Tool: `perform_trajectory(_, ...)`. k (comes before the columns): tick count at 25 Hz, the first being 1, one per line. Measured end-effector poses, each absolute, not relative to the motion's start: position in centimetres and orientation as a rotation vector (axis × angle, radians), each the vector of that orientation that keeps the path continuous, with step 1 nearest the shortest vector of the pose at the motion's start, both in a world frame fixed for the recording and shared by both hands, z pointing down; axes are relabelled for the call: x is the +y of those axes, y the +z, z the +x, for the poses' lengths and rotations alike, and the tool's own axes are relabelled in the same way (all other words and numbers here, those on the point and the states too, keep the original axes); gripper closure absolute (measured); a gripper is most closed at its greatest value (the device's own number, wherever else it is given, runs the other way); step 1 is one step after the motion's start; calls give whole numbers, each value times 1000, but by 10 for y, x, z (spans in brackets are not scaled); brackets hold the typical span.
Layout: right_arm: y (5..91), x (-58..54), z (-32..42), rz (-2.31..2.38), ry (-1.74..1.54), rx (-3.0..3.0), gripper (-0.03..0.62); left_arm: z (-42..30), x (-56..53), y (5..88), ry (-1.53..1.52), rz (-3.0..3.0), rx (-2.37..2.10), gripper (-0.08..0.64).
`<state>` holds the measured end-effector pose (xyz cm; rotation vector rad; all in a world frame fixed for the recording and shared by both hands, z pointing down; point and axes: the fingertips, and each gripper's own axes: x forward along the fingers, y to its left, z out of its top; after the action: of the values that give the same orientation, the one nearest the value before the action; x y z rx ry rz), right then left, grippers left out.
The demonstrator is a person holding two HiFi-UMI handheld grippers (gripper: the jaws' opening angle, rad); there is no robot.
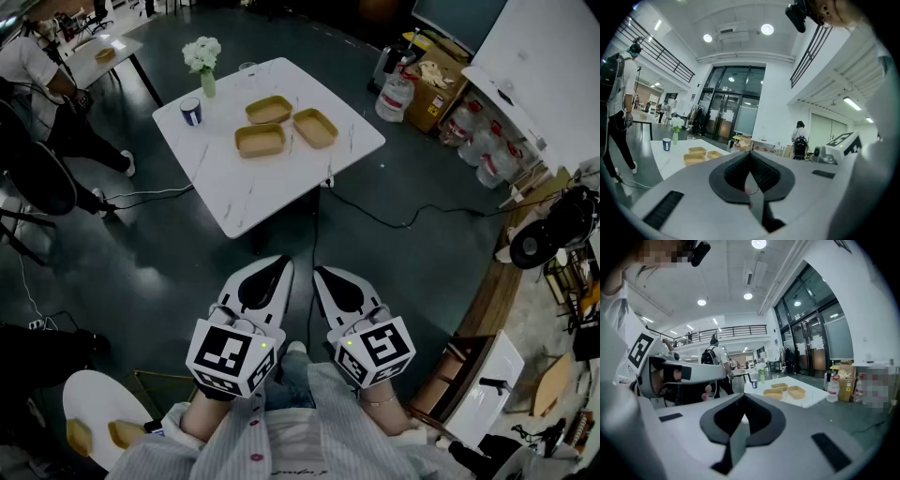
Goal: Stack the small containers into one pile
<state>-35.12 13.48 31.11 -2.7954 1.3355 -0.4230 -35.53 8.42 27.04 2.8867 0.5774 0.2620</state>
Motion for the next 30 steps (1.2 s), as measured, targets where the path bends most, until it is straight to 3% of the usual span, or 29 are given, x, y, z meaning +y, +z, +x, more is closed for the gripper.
perform_trajectory(20,306,187,-337,-2727,-364,1415,581,-346,109,264,203,2960,389,543)
perform_trajectory(30,323,165,-275,-2711,-408,1414,581,-285,83,281,222,2929,374,543)
